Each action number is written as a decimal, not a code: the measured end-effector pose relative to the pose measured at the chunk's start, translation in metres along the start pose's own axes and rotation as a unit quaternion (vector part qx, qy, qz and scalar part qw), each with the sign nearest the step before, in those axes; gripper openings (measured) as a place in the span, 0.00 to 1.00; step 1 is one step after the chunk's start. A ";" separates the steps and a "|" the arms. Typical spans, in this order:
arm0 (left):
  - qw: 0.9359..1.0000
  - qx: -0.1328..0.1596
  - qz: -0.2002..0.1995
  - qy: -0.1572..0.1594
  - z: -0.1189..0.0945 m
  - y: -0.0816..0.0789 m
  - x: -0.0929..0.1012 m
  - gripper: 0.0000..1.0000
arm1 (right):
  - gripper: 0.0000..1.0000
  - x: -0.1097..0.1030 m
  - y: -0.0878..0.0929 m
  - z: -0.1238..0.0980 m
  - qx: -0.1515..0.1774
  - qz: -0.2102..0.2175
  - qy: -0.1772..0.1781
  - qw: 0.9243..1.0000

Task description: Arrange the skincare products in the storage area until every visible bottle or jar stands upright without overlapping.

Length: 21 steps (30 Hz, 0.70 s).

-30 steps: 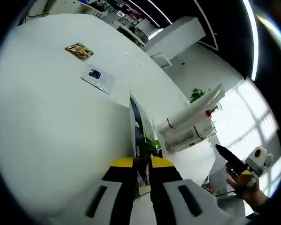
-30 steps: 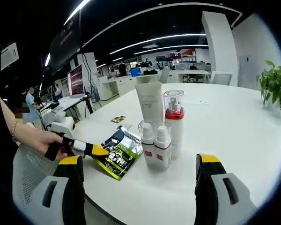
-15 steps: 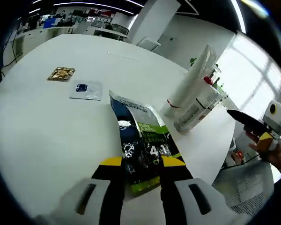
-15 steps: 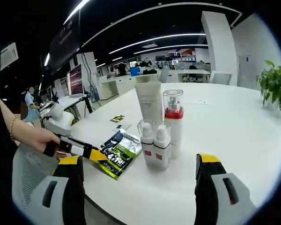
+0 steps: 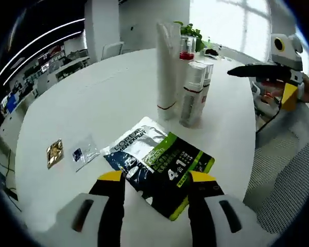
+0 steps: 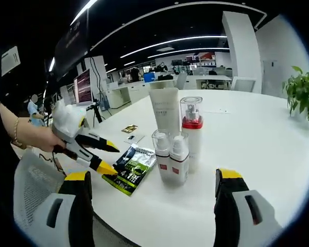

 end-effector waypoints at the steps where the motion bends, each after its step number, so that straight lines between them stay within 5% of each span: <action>1: 1.000 0.000 0.008 0.010 0.003 -0.002 0.001 0.43 | 1.00 0.000 0.000 0.000 0.000 0.000 0.000 1.000; 4: 0.999 -0.013 0.008 0.049 0.012 0.000 0.005 0.44 | 1.00 0.001 0.000 0.000 0.000 0.000 0.002 1.000; 8: 0.997 -0.036 -0.001 0.061 0.017 0.005 0.005 0.51 | 1.00 0.001 0.000 -0.001 0.000 0.001 0.003 1.000; 21: 0.997 -0.056 -0.006 0.050 0.032 0.010 0.004 0.53 | 1.00 0.002 0.002 0.000 -0.004 0.001 0.009 1.000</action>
Point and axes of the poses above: the point that each gripper's makers call its tool centre point, and the gripper's own axes: z roughly forward along the fingers, x roughly to its right, y roughly out of its underside, the point moved 3 cm from there along -z, roughly backward along the fingers, and after that the axes turned 10 degrees about x, right-handed, at the moved point
